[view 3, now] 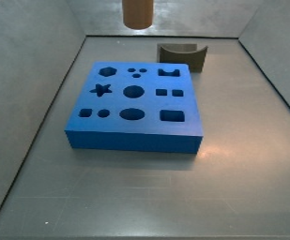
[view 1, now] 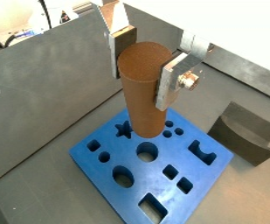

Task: Insert the round object.

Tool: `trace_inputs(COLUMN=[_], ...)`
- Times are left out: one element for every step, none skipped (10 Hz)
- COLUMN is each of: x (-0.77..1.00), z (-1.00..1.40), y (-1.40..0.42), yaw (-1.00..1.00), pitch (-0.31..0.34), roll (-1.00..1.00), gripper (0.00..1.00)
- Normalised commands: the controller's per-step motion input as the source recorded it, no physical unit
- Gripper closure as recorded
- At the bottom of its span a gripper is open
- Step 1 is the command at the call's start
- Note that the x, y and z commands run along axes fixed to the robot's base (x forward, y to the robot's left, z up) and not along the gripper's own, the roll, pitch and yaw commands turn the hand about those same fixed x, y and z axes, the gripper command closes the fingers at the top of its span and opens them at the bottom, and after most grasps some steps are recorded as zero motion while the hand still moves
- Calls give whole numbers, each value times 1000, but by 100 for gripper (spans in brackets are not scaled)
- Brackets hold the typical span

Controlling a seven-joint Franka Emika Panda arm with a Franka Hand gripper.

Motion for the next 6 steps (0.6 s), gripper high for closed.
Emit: trace_inputs(x=[0,0,0,0,0,0], z=[-663,-643,-626,-620,-600,-600], y=[186,277,309,306,294,54], yaw=[0,0,0,0,0,0], pitch=[0,0,0,0,0,-11], roll=[-264,-279,-287,-290,-299,-276], gripper=[100,100,100,100,100,100])
